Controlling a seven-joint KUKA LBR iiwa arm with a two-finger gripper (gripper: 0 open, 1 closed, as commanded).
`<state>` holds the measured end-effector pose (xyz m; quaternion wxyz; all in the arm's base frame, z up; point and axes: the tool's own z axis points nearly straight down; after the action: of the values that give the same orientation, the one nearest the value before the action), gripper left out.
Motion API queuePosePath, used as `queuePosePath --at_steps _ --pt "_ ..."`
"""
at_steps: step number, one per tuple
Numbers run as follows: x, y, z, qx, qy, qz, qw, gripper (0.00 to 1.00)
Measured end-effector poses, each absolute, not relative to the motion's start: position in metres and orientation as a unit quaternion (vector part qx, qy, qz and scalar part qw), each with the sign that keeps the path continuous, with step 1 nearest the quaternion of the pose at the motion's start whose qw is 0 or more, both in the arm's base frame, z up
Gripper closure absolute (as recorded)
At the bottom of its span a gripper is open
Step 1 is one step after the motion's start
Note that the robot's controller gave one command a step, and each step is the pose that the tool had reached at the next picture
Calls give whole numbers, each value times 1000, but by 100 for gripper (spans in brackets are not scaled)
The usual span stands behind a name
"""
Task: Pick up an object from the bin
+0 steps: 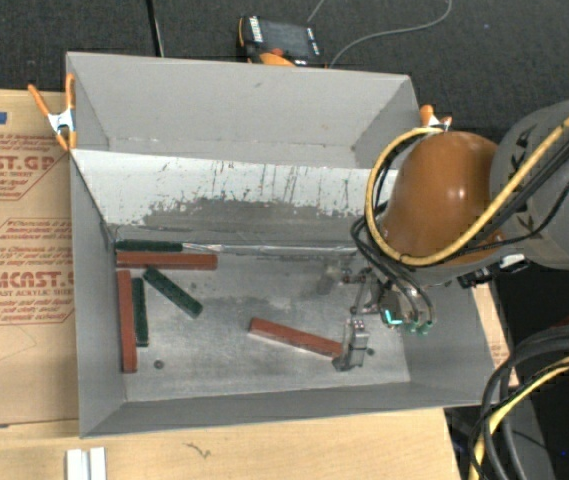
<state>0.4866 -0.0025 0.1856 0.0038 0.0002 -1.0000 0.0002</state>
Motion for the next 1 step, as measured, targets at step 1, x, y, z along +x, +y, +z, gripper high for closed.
queuePosePath --at_steps 1 --pt "506 -48 214 170 -985 1 -2 0"
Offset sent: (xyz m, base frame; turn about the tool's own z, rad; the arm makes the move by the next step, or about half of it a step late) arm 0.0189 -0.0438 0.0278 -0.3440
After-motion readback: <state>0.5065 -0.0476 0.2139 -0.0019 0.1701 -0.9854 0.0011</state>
